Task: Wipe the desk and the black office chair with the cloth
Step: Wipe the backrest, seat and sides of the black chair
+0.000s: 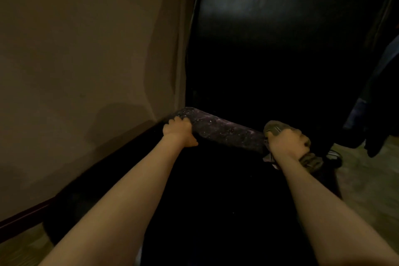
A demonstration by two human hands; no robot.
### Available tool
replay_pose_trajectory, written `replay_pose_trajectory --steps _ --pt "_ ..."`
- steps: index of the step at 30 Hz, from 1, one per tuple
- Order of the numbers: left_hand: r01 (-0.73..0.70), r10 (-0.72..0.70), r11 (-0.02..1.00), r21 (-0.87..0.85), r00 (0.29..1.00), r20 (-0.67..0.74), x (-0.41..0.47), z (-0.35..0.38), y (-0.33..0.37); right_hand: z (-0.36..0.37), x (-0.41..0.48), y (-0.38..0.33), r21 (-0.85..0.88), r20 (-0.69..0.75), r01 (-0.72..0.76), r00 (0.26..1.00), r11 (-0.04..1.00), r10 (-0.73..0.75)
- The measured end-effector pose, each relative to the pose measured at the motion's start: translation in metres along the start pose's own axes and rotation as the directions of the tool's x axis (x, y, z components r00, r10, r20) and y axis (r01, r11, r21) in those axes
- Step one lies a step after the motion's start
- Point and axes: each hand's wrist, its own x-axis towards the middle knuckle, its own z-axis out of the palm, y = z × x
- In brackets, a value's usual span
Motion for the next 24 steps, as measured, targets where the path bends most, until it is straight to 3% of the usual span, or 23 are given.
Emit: replay_pose_trajectory --steps 3,6,8,10,13,18,24 --pt "0.187 -0.186 0.977 0.103 0.982 -0.021 0.014 -0.012 -0.014 0.003 0.008 -0.008 -0.022 0.028 0.031 0.999 0.999 -0.030" --pt "0.347 -0.351 0.936 0.055 0.922 0.163 0.041 -0.018 -0.037 0.006 0.016 -0.005 0.003 0.031 0.026 0.999 1.000 -0.026" --pt "0.326 -0.307 0.945 0.016 0.874 0.377 0.069 -0.009 -0.049 0.010 0.023 -0.001 0.042 0.028 0.011 1.000 0.999 -0.013" --pt "0.296 -0.256 0.955 -0.017 0.850 0.460 0.116 0.016 -0.067 0.015 0.028 -0.001 0.073 0.016 -0.012 1.000 0.997 0.011" --pt "0.247 -0.202 0.967 -0.064 0.894 0.400 0.147 0.040 -0.078 0.021 0.029 -0.008 0.085 -0.020 -0.054 0.998 0.995 0.056" --pt "0.224 -0.194 0.971 -0.084 0.943 0.270 0.066 0.001 -0.063 0.044 0.017 -0.039 0.008 -0.098 -0.059 0.993 0.998 0.060" --pt "0.124 -0.100 0.988 -0.091 0.966 0.237 0.052 0.000 -0.070 0.077 0.021 -0.096 -0.041 -0.099 -0.029 0.995 0.999 0.025"
